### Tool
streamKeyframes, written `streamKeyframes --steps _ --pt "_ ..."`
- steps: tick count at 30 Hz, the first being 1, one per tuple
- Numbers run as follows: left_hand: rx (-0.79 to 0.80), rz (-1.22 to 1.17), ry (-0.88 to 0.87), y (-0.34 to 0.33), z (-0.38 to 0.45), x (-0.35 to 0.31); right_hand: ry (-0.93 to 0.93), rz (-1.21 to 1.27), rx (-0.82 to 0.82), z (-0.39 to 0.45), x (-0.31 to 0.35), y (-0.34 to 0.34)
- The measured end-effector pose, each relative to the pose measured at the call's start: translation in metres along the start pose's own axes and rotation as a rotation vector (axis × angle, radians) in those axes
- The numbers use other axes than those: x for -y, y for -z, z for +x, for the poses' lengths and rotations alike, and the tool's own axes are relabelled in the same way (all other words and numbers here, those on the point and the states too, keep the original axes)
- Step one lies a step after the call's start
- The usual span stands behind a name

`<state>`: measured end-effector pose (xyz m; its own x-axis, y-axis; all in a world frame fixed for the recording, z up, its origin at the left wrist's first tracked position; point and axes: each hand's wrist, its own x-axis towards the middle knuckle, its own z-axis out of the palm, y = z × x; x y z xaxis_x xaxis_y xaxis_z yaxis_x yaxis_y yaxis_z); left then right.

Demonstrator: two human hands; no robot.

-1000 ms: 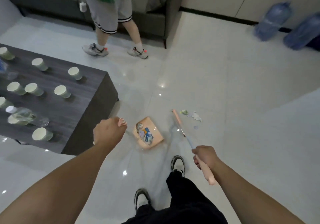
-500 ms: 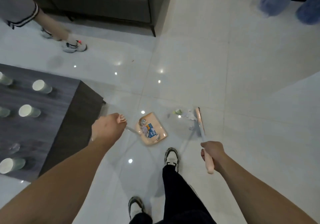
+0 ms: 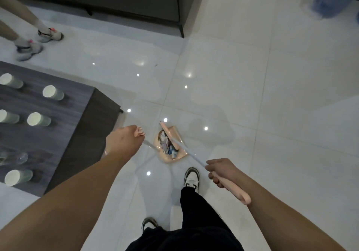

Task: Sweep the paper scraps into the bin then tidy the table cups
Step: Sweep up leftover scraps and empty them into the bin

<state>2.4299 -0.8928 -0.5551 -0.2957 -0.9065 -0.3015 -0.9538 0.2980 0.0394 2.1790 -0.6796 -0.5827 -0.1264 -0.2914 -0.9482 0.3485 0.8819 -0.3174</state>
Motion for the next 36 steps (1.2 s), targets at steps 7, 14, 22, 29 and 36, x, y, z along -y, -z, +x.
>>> streamKeyframes --steps 7,14,22,29,36 --pt "-0.022 -0.037 0.042 0.011 -0.001 0.014 0.074 0.047 -0.097 -0.004 0.005 0.002" --pt "-0.004 0.036 -0.079 0.023 0.002 0.042 0.093 0.101 -0.235 0.001 -0.017 -0.012" --pt "0.047 0.075 -0.216 0.009 0.013 0.070 -0.002 0.363 -0.110 -0.014 -0.047 -0.087" --pt "0.049 0.002 -0.300 0.015 0.043 0.104 -0.018 0.535 -0.050 -0.040 -0.076 -0.160" --pt "0.093 -0.056 -0.501 0.029 0.021 0.100 0.056 0.730 -0.311 -0.077 -0.114 -0.215"
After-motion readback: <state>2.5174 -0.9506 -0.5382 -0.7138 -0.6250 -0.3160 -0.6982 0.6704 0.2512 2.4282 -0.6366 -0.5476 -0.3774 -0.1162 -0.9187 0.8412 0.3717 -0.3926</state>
